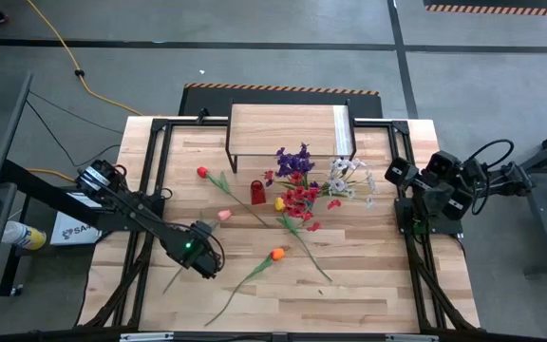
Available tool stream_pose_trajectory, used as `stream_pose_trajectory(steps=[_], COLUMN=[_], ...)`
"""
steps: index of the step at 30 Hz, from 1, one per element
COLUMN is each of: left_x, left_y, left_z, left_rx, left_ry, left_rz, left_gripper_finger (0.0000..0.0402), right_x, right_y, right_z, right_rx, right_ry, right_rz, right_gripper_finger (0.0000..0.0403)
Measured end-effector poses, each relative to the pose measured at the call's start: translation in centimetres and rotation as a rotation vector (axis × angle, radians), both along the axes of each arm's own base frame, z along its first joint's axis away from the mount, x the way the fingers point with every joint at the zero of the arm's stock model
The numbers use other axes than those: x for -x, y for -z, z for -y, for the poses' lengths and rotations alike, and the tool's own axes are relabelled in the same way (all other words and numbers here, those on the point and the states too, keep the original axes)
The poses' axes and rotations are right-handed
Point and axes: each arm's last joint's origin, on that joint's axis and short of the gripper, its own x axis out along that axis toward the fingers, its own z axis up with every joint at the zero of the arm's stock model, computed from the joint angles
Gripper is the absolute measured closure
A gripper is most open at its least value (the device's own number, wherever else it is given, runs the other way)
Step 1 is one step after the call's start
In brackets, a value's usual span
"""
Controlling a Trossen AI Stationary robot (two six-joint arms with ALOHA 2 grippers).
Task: Pick and place flowers into a vace then onto a shelf
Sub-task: Put the pink flower into the red vase
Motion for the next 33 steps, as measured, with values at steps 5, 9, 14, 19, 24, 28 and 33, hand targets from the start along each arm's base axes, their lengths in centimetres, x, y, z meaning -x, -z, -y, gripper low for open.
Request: stream_pose_trajectory(steps=[5,9,14,19,24,28,33], left_x=[0.3,0.5,0.5,0.6,1.3,2.0,2.1], left_y=[-0.9,-2.4,-5.5,-10.0,-15.4,-19.5,-22.4], left_z=[-0.1,-0.2,-0.2,0.0,-0.1,-0.5,-1.2], left_rx=[0.049,0.094,0.112,0.023,-0.183,-0.399,-0.671], left_ry=[-0.052,-0.066,-0.068,-0.053,-0.059,-0.046,-0.008], left_rz=[0.023,0.083,0.194,0.322,0.446,0.660,0.917], left_gripper_finger=[0.0370,0.0370,0.0370,0.0370,0.0370,0.0370,0.0370], right_x=[0.0,0.0,0.0,0.0,-0.1,-0.1,-0.1], right_y=[0.0,0.0,0.0,0.1,0.1,0.1,0.1], right_z=[0.0,0.0,0.0,0.0,-0.1,-0.1,-0.2], right_rx=[0.000,0.000,0.003,0.012,0.025,0.034,0.043], right_ry=[0.000,0.000,-0.002,-0.010,-0.021,-0.030,-0.040], right_rz=[0.000,0.000,0.000,-0.006,-0.011,-0.009,-0.007], right_gripper_finger=[0.0197,0.0197,0.0197,0.0197,0.0197,0.0197,0.0197])
